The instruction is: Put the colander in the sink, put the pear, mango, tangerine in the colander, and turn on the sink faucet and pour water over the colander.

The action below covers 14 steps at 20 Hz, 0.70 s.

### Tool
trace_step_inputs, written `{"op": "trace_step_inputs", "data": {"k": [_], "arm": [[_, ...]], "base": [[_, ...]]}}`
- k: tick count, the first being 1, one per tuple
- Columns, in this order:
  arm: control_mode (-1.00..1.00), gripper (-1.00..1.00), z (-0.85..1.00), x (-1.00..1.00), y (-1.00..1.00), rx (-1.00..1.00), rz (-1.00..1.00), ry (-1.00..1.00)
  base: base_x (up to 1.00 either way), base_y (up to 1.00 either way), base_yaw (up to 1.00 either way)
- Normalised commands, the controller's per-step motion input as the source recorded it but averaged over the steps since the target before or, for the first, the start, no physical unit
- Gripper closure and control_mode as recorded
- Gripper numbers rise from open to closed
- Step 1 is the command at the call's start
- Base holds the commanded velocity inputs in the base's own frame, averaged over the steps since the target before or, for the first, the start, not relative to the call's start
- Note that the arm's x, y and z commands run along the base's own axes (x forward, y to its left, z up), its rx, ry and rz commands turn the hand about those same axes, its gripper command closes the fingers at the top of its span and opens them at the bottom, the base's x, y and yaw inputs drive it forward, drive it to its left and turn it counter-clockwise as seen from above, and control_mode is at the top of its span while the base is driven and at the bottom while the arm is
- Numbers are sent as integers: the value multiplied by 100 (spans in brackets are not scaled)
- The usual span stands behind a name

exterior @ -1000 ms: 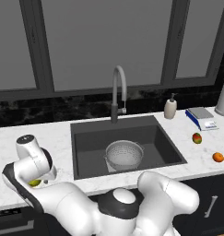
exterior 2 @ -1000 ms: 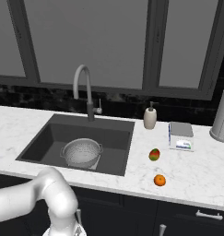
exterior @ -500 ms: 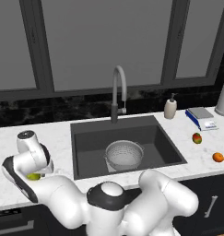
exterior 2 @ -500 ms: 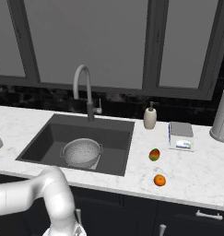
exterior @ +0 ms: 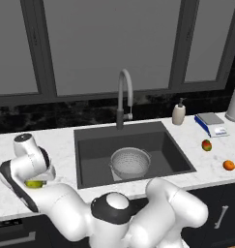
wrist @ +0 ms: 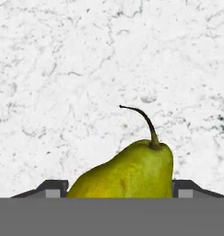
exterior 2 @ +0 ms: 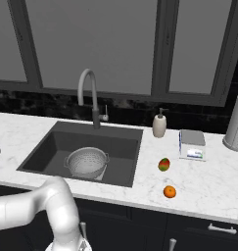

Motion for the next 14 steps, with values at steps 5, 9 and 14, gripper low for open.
{"op": "trace_step_inputs", "data": {"k": [5,9,14], "arm": [[-100,100,49,-36,-94,-1,-3,-26],[-100,100,43,-7,-100,-5,-7,-29],[-100,100,12,11,-100,-5,-12,-14]], "base": [[0,0,0],[0,0,0],[0,0,0]]}}
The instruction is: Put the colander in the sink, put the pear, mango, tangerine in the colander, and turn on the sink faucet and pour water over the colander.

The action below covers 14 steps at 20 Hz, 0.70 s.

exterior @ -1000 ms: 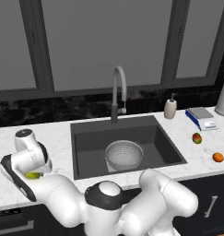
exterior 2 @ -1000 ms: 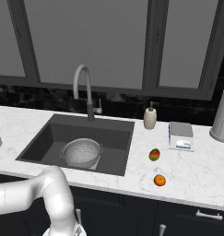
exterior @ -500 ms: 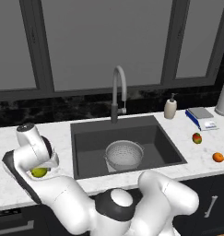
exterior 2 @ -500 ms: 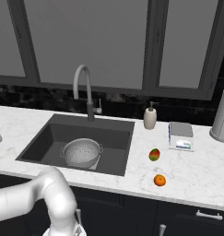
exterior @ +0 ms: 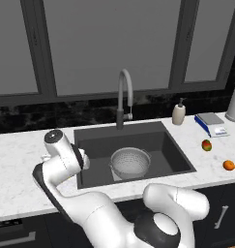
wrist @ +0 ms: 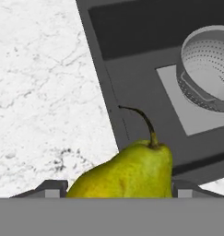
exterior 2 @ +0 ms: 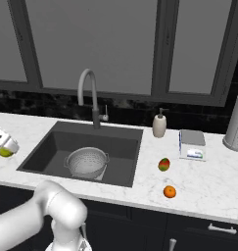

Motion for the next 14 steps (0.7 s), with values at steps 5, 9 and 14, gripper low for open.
{"op": "trace_step_inputs", "data": {"k": [5,9,14], "arm": [[-100,100,2,57,-100,-1,-15,-2],[-100,100,3,66,-100,0,-12,0],[-100,100,-11,47,-96,0,-7,0]], "base": [[0,0,0],[0,0,0],[0,0,0]]}}
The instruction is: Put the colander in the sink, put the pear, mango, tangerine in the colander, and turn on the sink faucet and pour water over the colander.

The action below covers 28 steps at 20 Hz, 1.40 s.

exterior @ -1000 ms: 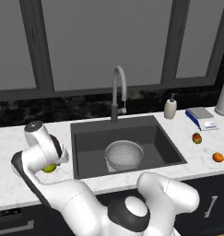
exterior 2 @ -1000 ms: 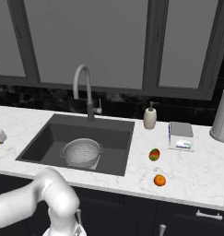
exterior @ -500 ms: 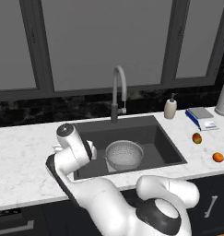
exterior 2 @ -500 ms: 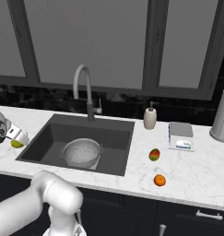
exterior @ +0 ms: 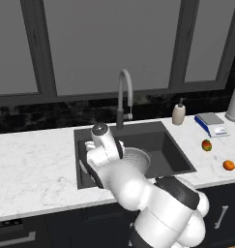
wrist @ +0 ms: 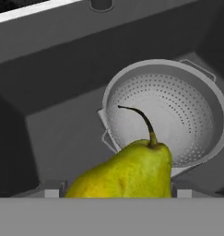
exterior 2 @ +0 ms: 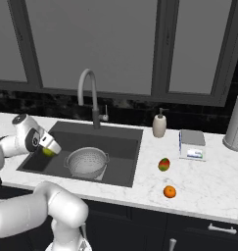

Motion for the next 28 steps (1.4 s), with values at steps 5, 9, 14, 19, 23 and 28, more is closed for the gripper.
{"op": "trace_step_inputs", "data": {"k": [5,9,14,19,23,28], "arm": [[-100,100,-32,33,-79,0,0,-11],[-100,100,-32,25,-66,0,0,-1],[-100,100,-45,27,-38,0,0,-1],[-100,100,-37,22,-24,0,0,0],[-100,100,-33,14,-8,0,0,0],[-100,100,-26,9,0,0,0,0]], "base": [[0,0,0],[0,0,0],[0,0,0],[0,0,0],[0,0,0],[0,0,0]]}}
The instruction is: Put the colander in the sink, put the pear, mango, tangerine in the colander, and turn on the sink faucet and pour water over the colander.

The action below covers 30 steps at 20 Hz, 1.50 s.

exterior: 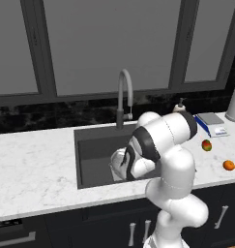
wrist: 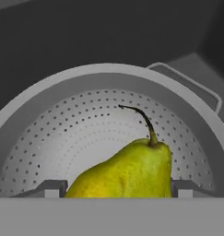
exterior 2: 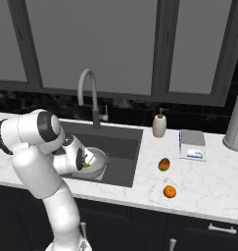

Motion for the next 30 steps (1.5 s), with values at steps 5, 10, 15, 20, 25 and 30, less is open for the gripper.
{"op": "trace_step_inputs", "data": {"k": [5,10,15,20,25,30], "arm": [[-100,100,-29,14,0,0,0,0],[-100,100,-23,3,0,0,0,0],[-100,-100,-4,-24,0,0,0,-2],[-100,-100,14,-26,-1,0,0,-11],[-100,-100,60,0,0,0,0,-12],[-100,-100,91,-3,0,0,0,-12]], "base": [[0,0,0],[0,0,0],[0,0,0],[0,0,0],[0,0,0],[0,0,0]]}}
